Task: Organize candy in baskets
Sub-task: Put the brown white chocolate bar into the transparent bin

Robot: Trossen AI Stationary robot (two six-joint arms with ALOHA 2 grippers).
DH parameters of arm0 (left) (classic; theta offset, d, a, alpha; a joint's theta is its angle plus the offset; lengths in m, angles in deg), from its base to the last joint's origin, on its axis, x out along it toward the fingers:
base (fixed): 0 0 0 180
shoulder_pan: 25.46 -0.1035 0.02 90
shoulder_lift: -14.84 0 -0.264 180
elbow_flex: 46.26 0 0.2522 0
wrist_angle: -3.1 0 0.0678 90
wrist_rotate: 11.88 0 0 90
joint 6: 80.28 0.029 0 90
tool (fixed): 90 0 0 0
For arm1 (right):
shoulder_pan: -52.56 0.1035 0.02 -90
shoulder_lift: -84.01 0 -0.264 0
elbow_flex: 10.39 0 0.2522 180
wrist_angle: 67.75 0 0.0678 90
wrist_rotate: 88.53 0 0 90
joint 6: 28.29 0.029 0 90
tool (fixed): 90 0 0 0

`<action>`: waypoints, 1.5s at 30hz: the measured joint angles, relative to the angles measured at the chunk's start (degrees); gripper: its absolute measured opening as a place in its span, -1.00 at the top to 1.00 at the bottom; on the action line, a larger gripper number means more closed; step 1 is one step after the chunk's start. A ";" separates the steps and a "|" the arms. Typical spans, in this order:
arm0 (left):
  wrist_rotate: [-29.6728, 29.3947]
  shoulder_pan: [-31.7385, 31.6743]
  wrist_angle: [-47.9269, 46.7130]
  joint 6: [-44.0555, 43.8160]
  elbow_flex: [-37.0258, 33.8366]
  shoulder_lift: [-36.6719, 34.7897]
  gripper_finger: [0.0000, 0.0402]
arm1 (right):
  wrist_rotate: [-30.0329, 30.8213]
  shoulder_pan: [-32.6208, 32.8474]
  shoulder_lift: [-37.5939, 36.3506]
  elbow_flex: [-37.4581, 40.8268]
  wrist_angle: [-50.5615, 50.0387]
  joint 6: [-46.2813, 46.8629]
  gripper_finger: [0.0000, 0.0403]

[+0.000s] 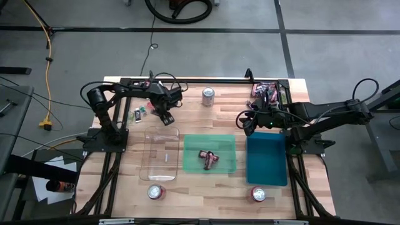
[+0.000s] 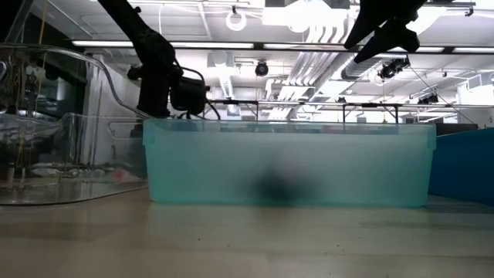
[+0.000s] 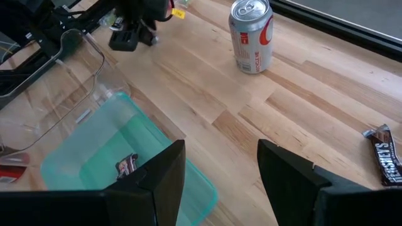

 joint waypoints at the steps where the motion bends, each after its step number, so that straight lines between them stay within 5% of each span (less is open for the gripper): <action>1: -1.10 -0.07 1.40 -0.02 0.01 -0.05 0.03 | 0.00 -0.01 0.00 0.00 0.00 0.02 0.04; 8: -3.42 -0.44 3.88 2.80 -0.03 0.01 0.20 | 0.01 0.00 0.00 0.00 0.02 0.40 0.04; 16: -3.45 -0.52 4.03 3.41 -0.10 -0.14 0.94 | 0.02 -0.01 0.00 0.00 0.01 0.42 0.04; 26: -0.85 -2.96 4.48 4.33 -0.34 -15.69 0.98 | 0.02 -0.01 0.00 0.00 0.01 0.42 0.04; 32: 11.03 -2.08 9.25 -1.34 -0.25 -29.24 0.99 | 0.03 -0.01 0.00 0.00 0.02 0.42 0.04; 38: 18.04 6.06 9.43 -8.06 -0.25 -38.26 0.99 | -0.22 -0.01 0.00 0.00 0.07 1.97 0.04; 45: 20.51 26.74 7.12 -15.91 -0.21 -45.81 1.00 | -1.17 0.01 0.00 0.00 0.06 1.95 0.04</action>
